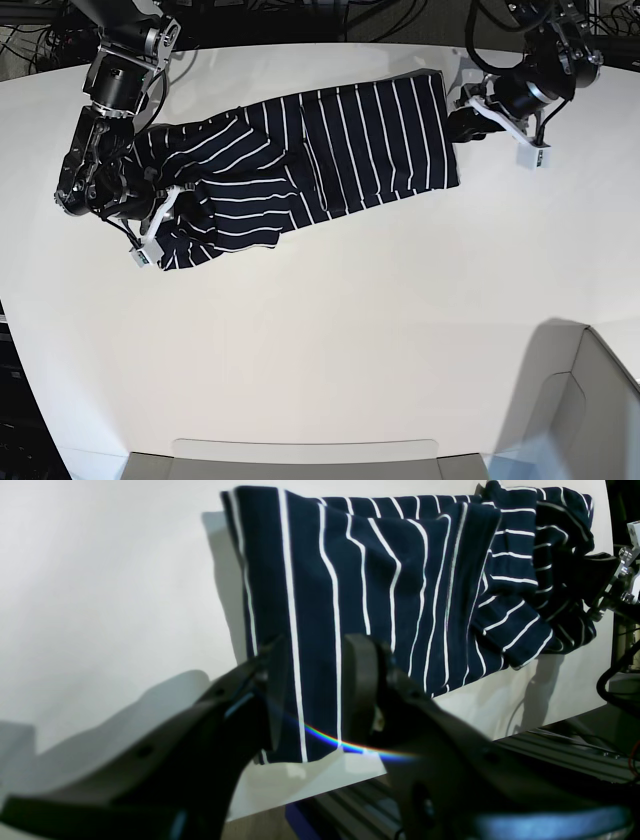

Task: Fold the T-shirt properly
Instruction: 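Lift the strip end with the right gripper and fold it toward the left gripper, then press the folded bundle flat with the right gripper and release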

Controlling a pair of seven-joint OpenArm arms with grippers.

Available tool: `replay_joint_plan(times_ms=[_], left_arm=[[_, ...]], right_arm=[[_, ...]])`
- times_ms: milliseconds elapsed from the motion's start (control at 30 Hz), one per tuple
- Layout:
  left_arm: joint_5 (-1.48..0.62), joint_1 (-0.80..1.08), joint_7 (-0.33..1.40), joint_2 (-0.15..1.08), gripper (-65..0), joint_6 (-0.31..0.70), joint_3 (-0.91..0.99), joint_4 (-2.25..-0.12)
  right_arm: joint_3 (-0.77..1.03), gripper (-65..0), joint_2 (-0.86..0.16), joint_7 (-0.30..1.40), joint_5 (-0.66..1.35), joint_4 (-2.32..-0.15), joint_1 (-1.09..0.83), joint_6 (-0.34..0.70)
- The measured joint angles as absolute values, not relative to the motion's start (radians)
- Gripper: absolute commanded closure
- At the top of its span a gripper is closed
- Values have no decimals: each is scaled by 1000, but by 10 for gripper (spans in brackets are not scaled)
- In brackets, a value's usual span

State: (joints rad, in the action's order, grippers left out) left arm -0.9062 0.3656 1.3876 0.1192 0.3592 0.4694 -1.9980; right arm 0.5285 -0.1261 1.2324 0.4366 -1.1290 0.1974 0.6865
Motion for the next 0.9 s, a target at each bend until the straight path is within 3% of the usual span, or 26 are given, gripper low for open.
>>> replay_joint_plan(times_ms=[133, 233, 367, 567, 700, 833, 900], left_arm=[[-906, 365, 1388, 119, -180, 359, 469, -1998], [-906, 365, 1388, 120, -180, 359, 469, -1998], [-906, 363, 1388, 119, -180, 359, 469, -1998], [-906, 368, 1387, 119, -180, 359, 469, -1998], [-901, 374, 1388, 120, -180, 359, 473, -1998], [-901, 388, 1387, 121, -180, 358, 473, -1998], [-902, 402, 1388, 119, -180, 355, 473, -1998]], right_arm=[[554, 0, -125, 1274, 436, -1120, 223, 686], [685, 0, -107, 1311, 426, -1102, 255, 686], [790, 0, -157, 1324, 311, -1091, 315, 687], [825, 0, -177, 1245, 259, -1090, 347, 666], [794, 0, -133, 1227, 256, -1217, 348, 546], [631, 0, -52, 1217, 257, -1477, 274, 516], [505, 0, 16, 1213, 260, -1608, 211, 445]])
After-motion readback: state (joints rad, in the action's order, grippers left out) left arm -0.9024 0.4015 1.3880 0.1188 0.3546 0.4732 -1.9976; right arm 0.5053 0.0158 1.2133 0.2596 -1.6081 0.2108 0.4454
